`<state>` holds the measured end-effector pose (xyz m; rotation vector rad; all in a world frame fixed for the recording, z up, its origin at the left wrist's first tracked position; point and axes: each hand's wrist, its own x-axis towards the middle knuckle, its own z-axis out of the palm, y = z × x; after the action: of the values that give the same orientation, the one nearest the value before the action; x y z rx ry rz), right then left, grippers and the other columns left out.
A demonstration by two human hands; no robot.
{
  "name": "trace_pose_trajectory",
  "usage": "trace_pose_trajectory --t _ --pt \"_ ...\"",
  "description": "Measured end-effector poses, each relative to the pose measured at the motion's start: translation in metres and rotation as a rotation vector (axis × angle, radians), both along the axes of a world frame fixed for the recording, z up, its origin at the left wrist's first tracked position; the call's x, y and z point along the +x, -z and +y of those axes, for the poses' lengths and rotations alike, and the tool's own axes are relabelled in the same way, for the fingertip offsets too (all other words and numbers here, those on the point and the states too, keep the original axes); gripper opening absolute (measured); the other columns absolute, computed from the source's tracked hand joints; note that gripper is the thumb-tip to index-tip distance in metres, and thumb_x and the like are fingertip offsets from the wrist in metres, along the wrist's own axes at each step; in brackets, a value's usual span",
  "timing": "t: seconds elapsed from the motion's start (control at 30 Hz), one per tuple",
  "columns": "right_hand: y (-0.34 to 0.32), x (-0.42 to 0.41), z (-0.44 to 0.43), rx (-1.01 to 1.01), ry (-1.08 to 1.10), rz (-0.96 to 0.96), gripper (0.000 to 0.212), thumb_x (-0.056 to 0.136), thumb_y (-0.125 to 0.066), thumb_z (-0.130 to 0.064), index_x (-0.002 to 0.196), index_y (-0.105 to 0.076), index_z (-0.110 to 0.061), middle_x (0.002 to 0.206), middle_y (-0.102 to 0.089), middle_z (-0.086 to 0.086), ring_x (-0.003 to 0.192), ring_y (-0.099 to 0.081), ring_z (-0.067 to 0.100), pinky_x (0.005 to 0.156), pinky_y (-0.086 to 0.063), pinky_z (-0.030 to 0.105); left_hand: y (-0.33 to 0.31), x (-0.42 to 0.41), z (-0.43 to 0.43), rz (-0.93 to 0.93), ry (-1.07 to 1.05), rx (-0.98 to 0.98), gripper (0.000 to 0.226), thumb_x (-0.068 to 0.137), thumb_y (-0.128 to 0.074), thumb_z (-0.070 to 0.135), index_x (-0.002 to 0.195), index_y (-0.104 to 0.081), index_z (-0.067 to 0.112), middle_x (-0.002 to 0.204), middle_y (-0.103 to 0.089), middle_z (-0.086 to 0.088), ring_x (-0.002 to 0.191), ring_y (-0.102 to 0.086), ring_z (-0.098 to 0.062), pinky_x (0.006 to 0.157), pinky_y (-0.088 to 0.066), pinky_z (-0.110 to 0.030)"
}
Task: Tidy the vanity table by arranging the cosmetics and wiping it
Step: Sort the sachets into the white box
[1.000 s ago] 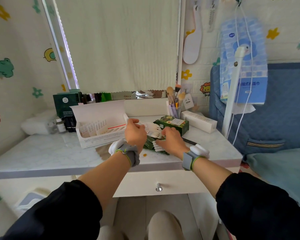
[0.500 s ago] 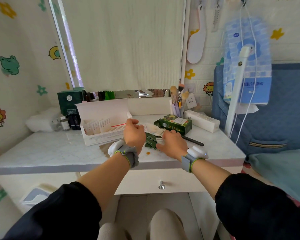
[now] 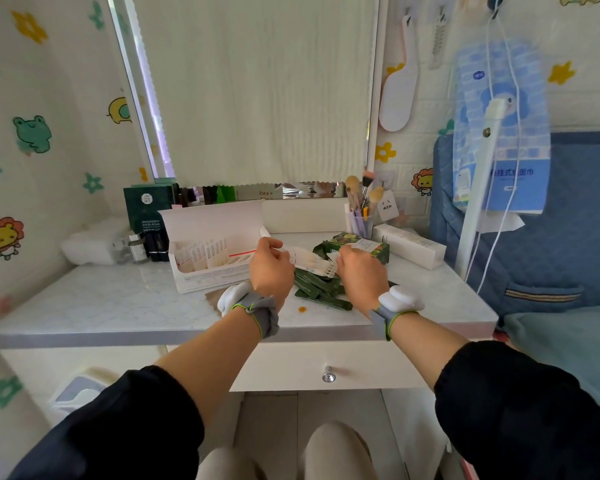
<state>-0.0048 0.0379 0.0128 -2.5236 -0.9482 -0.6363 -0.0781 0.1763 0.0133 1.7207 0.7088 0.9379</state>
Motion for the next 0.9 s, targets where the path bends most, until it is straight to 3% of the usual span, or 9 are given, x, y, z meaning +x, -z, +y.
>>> trace_pose_trajectory --t 0.2,0.43,0.6,0.9 --pt "-0.021 -0.005 0.018 0.145 0.019 -0.005 0.027 0.103 -0.036 -0.021 0.106 -0.057 -0.004 0.096 -0.067 0.017 0.087 -0.063 0.036 0.06 -0.036 0.033 -0.014 -0.013 0.008 0.023 -0.01 0.103 0.015 0.094 -0.048 0.008 0.101 -0.052 0.021 0.079 -0.055 0.004 0.079 -0.068 -0.027 0.075 -0.057 -0.048" --pt "-0.037 -0.019 0.055 0.269 -0.089 0.022 0.025 0.101 -0.041 -0.021 0.101 -0.057 -0.003 0.09 -0.066 0.016 0.082 -0.063 0.035 0.058 -0.038 0.034 -0.033 -0.033 0.035 0.08 -0.047 0.236 0.015 0.096 -0.047 0.012 0.109 -0.052 0.019 0.088 -0.057 0.003 0.075 -0.067 -0.016 0.076 -0.058 -0.045" --pt "-0.046 -0.026 0.083 0.319 -0.156 0.054 0.024 0.1 -0.042 -0.024 0.102 -0.056 -0.004 0.09 -0.066 0.015 0.08 -0.062 0.034 0.061 -0.046 0.039 -0.043 -0.044 0.062 0.119 -0.097 0.337 0.018 0.096 -0.048 0.014 0.112 -0.052 0.021 0.093 -0.059 0.0 0.078 -0.068 -0.023 0.074 -0.057 -0.047" --pt "-0.054 -0.029 0.12 0.384 -0.216 0.11 0.023 0.099 -0.044 -0.024 0.098 -0.057 -0.005 0.088 -0.065 0.013 0.079 -0.061 0.034 0.059 -0.042 0.035 -0.047 -0.058 0.103 0.265 -0.17 0.551 0.02 0.098 -0.045 0.014 0.115 -0.052 0.022 0.093 -0.062 0.001 0.084 -0.064 -0.026 0.072 -0.054 -0.043"
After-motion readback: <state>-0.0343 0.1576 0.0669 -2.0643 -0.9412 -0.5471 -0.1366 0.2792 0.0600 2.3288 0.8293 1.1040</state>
